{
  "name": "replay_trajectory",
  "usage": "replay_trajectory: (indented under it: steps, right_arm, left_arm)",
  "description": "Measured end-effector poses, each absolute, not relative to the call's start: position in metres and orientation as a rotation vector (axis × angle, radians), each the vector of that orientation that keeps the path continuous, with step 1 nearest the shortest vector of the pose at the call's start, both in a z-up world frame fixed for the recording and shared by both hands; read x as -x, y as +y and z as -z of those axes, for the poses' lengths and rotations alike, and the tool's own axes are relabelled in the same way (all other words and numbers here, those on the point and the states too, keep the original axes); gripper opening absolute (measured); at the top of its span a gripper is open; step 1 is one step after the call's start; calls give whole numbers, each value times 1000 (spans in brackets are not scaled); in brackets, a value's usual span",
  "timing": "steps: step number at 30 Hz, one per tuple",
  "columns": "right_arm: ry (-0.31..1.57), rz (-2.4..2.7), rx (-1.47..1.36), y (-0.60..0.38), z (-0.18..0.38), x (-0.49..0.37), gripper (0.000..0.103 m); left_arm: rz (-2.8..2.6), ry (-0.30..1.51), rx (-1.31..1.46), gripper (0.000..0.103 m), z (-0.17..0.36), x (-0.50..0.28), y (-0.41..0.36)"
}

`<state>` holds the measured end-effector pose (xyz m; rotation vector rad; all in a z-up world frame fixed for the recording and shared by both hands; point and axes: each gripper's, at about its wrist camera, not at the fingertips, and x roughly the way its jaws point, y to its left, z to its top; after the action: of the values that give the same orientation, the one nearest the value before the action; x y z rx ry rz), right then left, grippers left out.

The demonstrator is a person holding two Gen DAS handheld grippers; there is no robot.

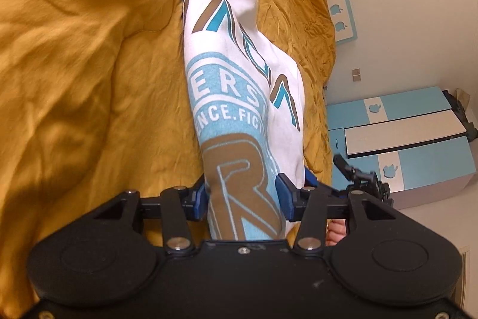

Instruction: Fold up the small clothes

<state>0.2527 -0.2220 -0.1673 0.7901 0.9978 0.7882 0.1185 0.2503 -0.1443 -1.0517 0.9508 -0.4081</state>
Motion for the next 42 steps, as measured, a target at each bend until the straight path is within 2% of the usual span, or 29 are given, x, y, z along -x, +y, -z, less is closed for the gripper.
replay_trajectory:
  steps: [5, 12, 13, 14, 15, 16, 17, 22, 27, 28, 29, 31, 36, 42]
  right_arm:
    - [1085, -806, -686, -229, 181, -212, 73]
    - [1087, -813, -575, -182, 193, -227, 73]
    - [1091, -800, -564, -178, 193, -227, 59]
    - [1108, -782, -545, -176, 191, -230, 50]
    - [1116, -772, -559, -177, 189, -229, 42]
    - [1118, -766, -591, -181, 186, -227, 35]
    - [1114, -762, -616, -185, 182, -224, 32]
    - [1090, -712, -617, -197, 162, -197, 22]
    - [1118, -678, -709, -214, 197, -198, 21]
    - [1104, -673, -727, -220, 195, -196, 23]
    - [1079, -656, -723, -226, 189, -191, 27]
    - [995, -599, -676, -234, 168, -179, 39]
    - [783, -648, -586, -216, 116, -158, 40]
    - [791, -699, -383, -155, 115, -159, 40]
  left_arm:
    - [386, 968, 1006, 51, 133, -77, 251]
    - [347, 1022, 895, 53, 145, -91, 213]
    - [347, 1026, 907, 49, 146, -93, 211]
    - [349, 1028, 925, 43, 148, -98, 210]
    - [350, 1030, 935, 42, 146, -98, 210]
    - [358, 1025, 934, 31, 144, -98, 210]
    - [374, 1018, 928, 21, 138, -99, 210]
    - [373, 1049, 868, 18, 133, -86, 207]
    - [412, 1075, 855, 19, 137, -76, 211]
    - [425, 1086, 848, 22, 132, -71, 214]
    - [426, 1087, 829, 29, 125, -64, 218]
    - [395, 1062, 738, 34, 102, -49, 226]
    - [296, 866, 680, 38, 62, -39, 239]
    - [378, 789, 829, 38, 75, -79, 214]
